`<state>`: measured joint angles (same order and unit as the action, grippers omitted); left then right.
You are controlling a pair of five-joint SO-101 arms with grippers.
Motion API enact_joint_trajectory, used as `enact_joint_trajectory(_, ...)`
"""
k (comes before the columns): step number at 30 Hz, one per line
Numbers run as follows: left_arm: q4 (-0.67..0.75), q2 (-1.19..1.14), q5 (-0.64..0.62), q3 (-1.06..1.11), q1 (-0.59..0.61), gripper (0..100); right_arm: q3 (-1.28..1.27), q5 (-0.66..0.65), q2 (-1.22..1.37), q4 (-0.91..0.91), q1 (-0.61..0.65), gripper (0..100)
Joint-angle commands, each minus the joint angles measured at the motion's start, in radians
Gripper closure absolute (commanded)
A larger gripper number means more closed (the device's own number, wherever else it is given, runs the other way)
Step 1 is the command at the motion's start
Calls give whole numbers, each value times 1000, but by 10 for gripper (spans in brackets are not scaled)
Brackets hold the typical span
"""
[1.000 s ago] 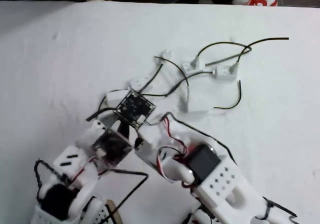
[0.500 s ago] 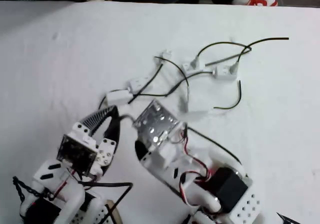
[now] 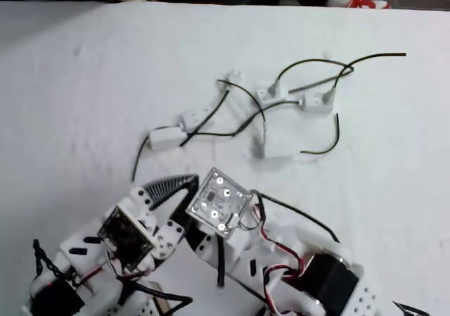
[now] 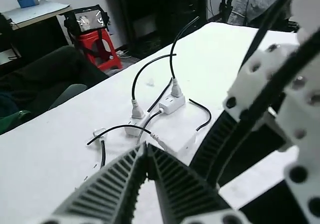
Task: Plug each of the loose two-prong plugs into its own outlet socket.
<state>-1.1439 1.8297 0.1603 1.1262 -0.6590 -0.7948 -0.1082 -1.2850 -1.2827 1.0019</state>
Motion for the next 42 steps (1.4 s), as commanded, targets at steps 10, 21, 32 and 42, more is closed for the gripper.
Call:
enact_joint_trajectory(10,-23,-2,-14,-38,239,977,6,11,4,-31,-54,981)
enact_joint_trajectory(21,203,-7,150,250,581,976,-135,5,4,73,-390,981)
enact_joint_trajectory(32,212,-30,244,275,582,944,-341,11,4,240,-565,981)
enact_joint_trajectory(42,103,-619,249,-201,581,977,-373,75,4,242,-587,981)
